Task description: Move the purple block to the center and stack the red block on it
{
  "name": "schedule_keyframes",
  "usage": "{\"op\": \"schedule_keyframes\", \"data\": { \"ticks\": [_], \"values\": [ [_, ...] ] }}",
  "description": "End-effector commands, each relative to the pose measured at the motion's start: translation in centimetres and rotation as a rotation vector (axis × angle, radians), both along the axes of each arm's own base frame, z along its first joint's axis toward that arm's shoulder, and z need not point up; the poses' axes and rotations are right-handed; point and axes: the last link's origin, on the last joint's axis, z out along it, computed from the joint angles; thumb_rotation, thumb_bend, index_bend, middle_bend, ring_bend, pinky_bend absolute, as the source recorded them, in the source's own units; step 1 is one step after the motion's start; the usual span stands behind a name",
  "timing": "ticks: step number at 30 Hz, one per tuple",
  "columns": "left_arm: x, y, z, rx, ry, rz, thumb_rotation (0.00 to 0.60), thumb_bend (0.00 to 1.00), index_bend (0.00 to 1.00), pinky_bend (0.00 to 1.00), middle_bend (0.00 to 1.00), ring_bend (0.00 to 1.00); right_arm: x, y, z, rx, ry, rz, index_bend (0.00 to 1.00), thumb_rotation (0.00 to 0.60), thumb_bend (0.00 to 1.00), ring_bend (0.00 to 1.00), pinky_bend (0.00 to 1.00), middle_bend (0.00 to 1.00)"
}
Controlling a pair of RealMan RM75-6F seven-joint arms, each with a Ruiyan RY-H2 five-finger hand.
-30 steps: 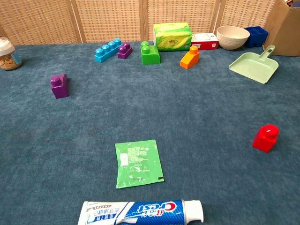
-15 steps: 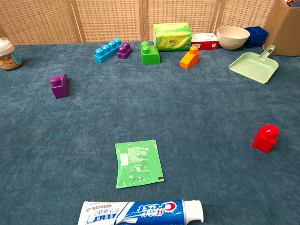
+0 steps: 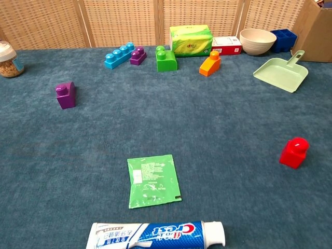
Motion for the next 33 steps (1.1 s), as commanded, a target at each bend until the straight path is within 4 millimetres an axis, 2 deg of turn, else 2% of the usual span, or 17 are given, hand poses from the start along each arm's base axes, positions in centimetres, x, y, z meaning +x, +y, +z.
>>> {"op": "schedule_keyframes", "data": {
  "ticks": [1,12,33],
  "values": [
    [-0.1,1.7,-0.9,-0.018,0.024,-0.011,0.6,0.34,0.22,0.0,0.12,0.06,-0.1,0.0,0.1,-0.002,0.002,-0.006,0.31,0.6,0.1,0.03,0.04,0.26],
    [0.5,6.5,-3.7,-0.043,0.078,-0.032,0.6,0.34,0.19,0.0,0.06,0.01,-0.6,0.1,0.5,-0.01,0.009,-0.025,0.31,0.6,0.1,0.03,0.04,0.26],
    [2.5,13.2,-7.5,-0.033,0.184,-0.047,0.6,0.34,0.15,0.0,0.03,0.0,-1.9,1.2,2.1,-0.057,0.011,-0.078,0.31,0.6,0.1,0.03,0.04,0.26]
  ]
}}
